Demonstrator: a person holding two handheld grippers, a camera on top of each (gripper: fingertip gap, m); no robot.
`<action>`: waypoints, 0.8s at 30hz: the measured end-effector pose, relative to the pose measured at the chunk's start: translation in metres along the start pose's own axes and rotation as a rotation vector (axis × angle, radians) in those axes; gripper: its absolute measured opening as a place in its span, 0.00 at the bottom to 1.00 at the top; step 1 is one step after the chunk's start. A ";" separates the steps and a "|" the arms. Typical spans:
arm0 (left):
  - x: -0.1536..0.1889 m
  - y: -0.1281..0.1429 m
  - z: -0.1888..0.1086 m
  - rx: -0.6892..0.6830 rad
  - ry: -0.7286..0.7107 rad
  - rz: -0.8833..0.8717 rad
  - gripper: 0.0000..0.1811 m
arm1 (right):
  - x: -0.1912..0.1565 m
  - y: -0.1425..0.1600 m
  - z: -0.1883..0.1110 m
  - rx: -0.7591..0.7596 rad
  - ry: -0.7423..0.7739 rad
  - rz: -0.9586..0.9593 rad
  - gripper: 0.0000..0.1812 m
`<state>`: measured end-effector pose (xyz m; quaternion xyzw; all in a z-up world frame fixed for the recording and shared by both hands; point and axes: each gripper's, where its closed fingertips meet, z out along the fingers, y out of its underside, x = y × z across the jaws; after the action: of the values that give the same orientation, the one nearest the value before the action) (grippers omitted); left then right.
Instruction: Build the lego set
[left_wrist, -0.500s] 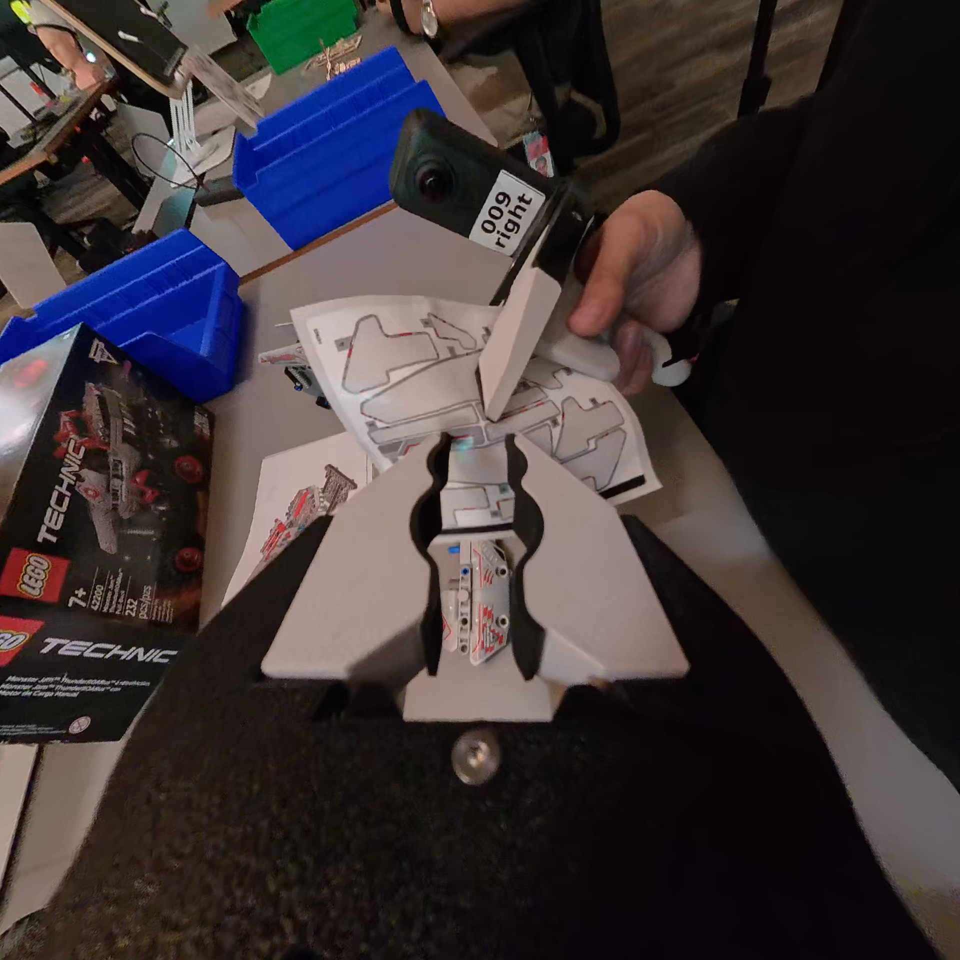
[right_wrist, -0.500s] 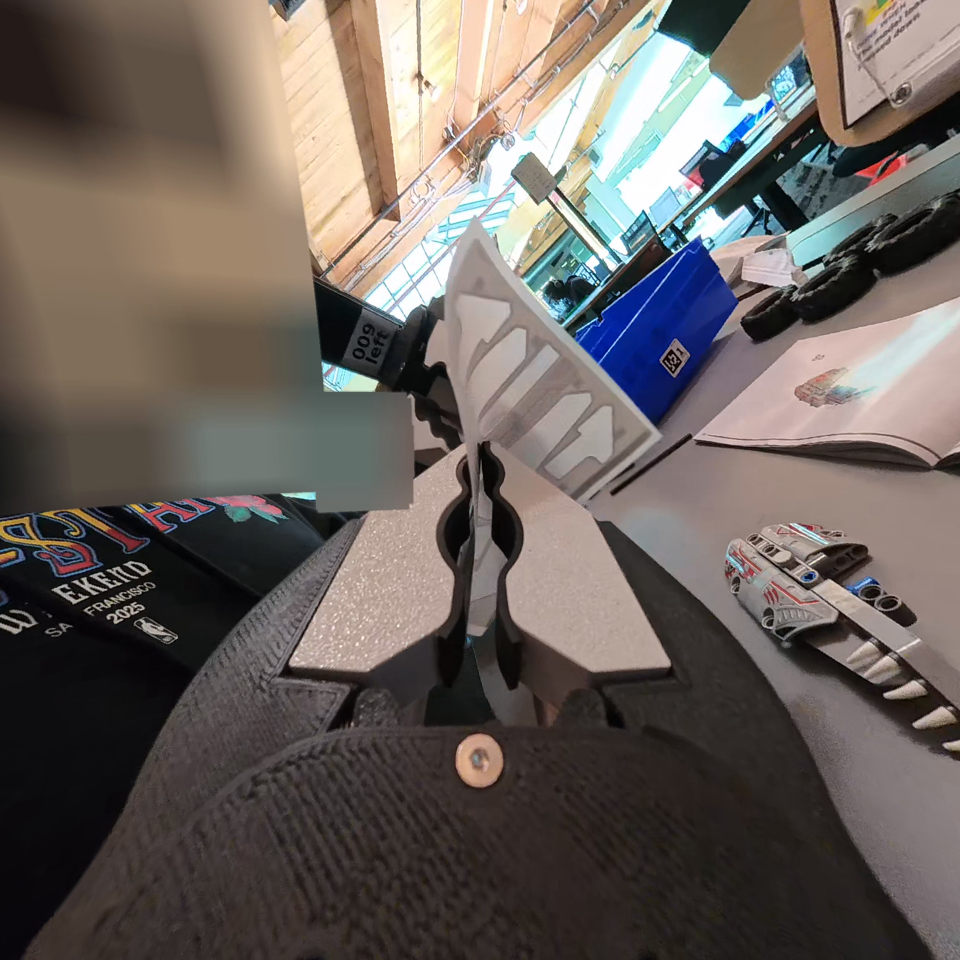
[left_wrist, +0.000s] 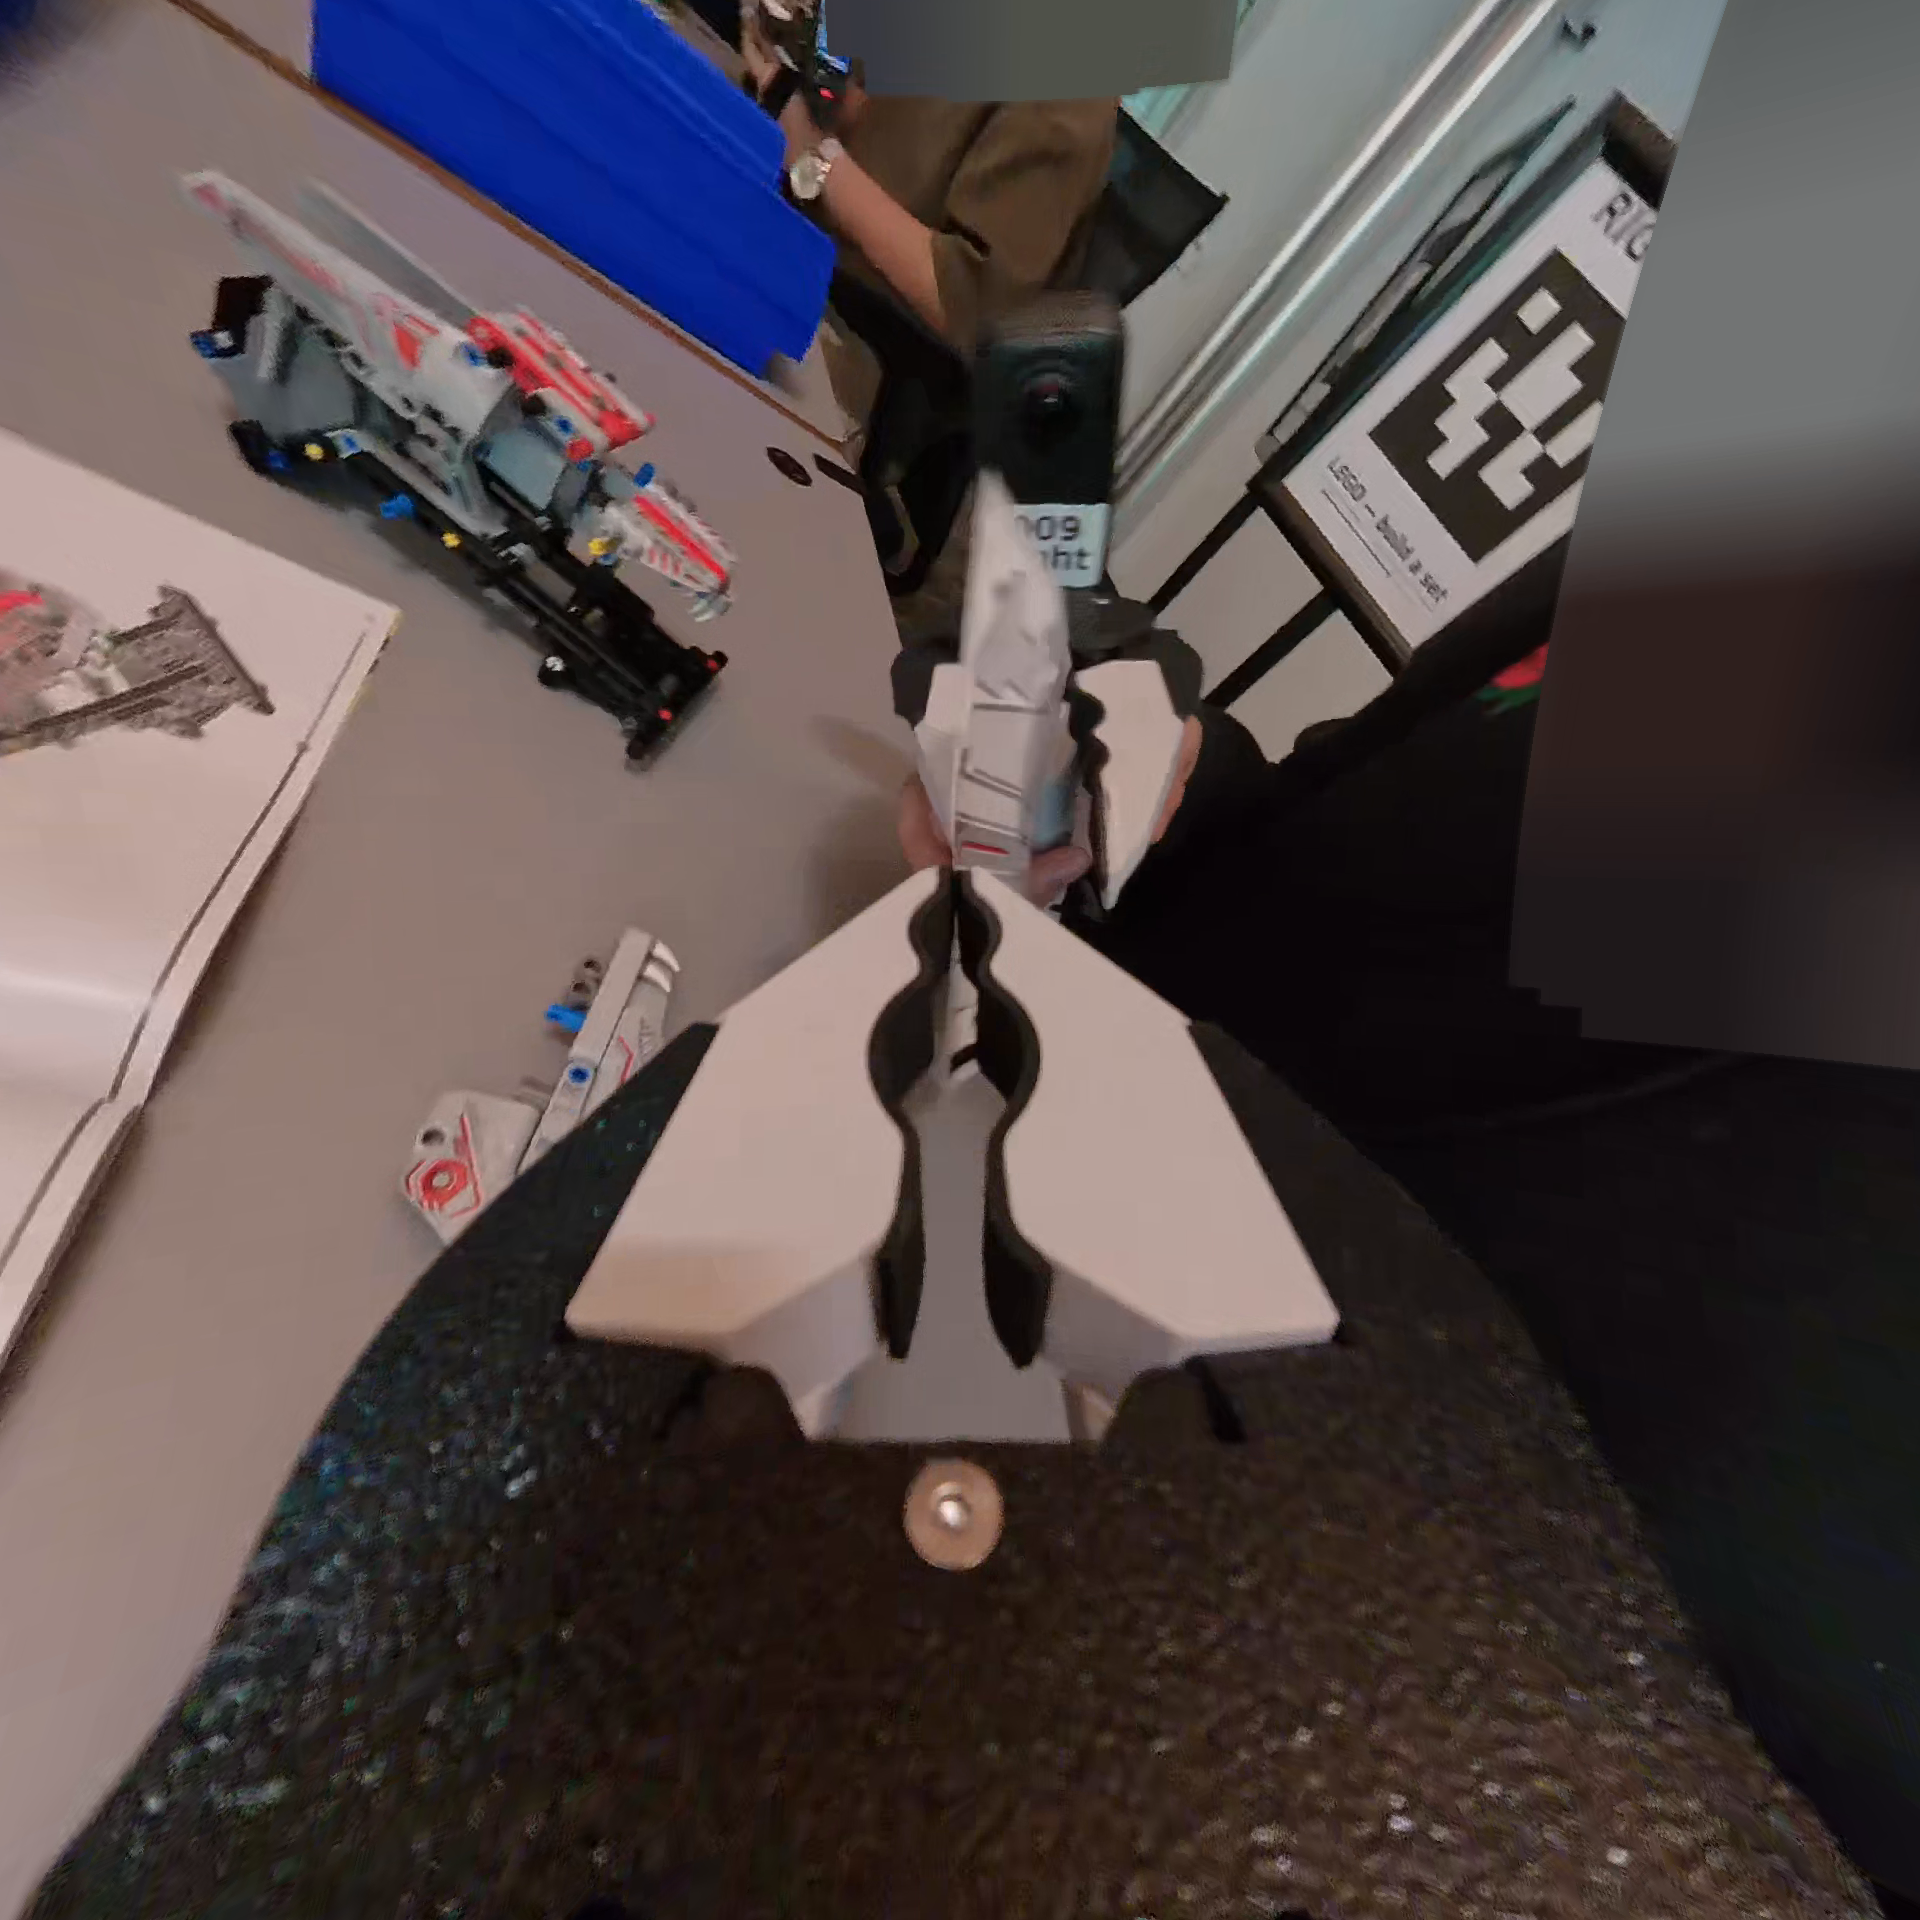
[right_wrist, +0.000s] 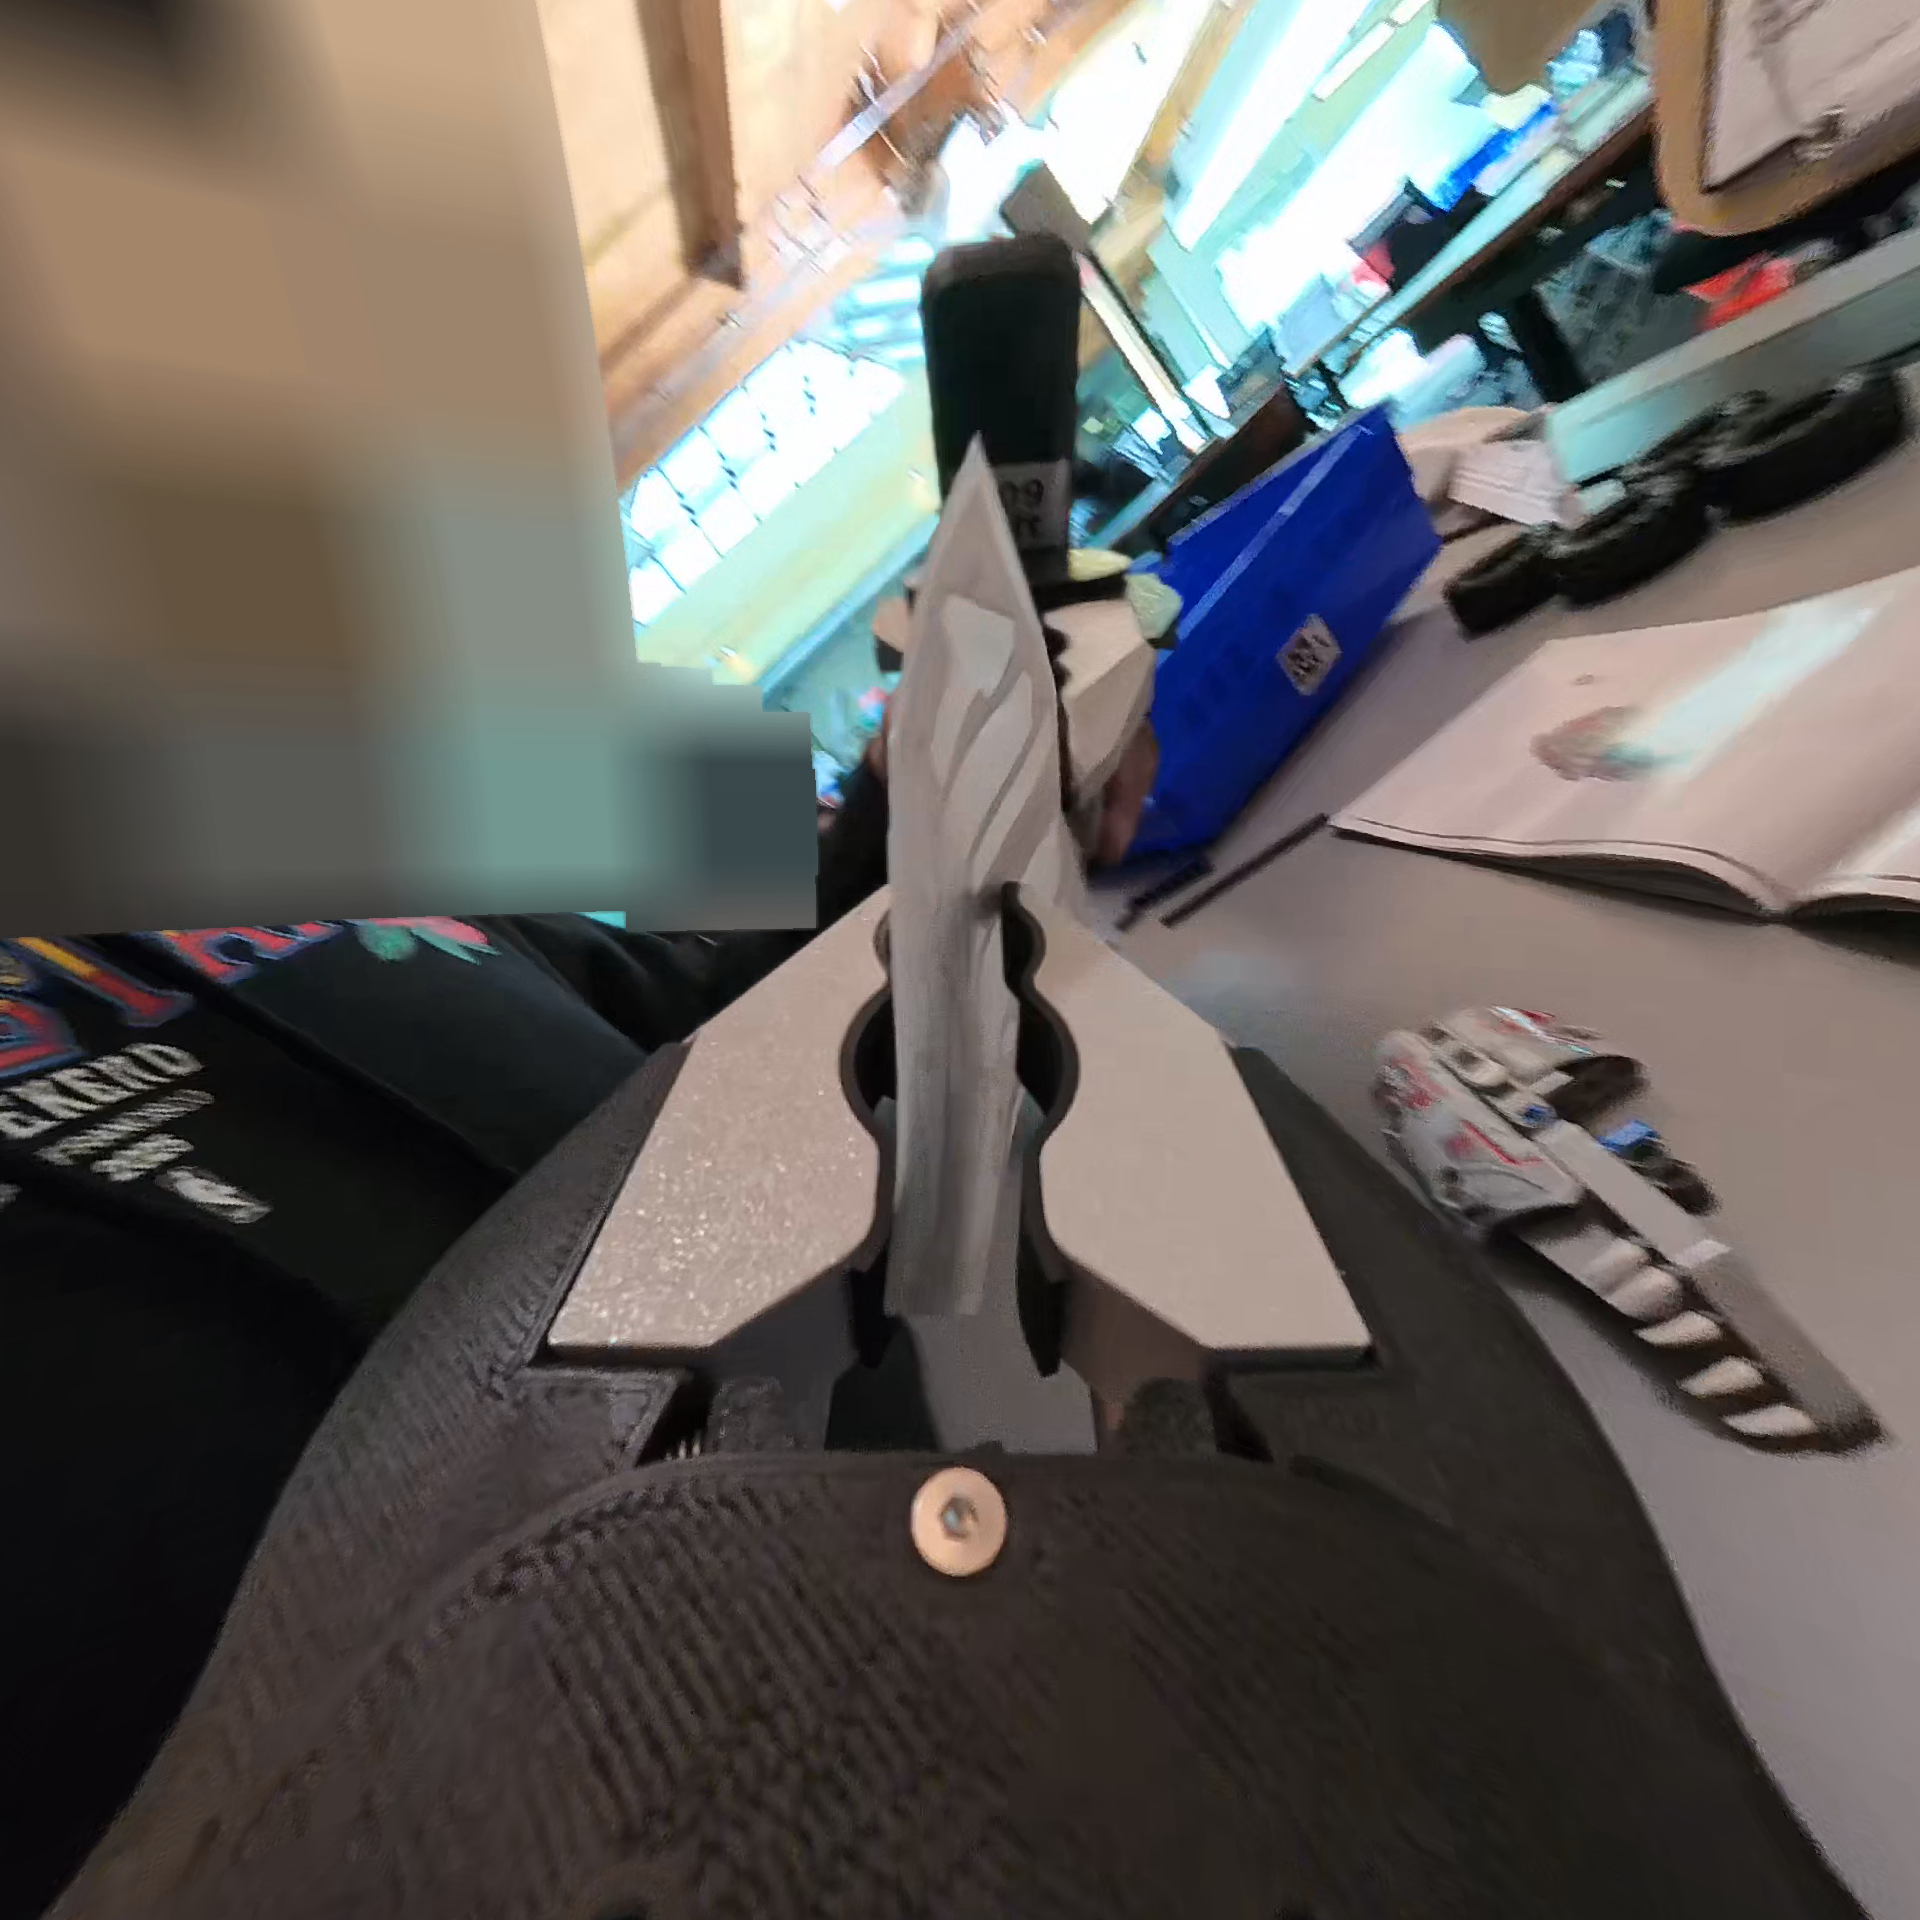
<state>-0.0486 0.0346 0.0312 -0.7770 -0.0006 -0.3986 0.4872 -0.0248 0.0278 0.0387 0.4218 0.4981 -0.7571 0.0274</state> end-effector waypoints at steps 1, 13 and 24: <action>-0.002 0.001 -0.001 -0.002 -0.003 -0.017 0.00 | 0.006 0.003 -0.001 -0.036 0.047 -0.034 0.11; 0.003 0.012 -0.008 -0.103 0.029 -0.090 0.00 | 0.008 0.021 0.006 -0.252 0.086 -0.198 0.00; 0.000 -0.046 -0.037 0.103 -0.487 0.659 0.07 | 0.023 0.001 0.005 -0.045 0.126 0.073 0.00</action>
<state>-0.0895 0.0311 0.0738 -0.7819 0.1129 -0.0250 0.6126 -0.0424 0.0322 0.0236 0.4859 0.5000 -0.7161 0.0330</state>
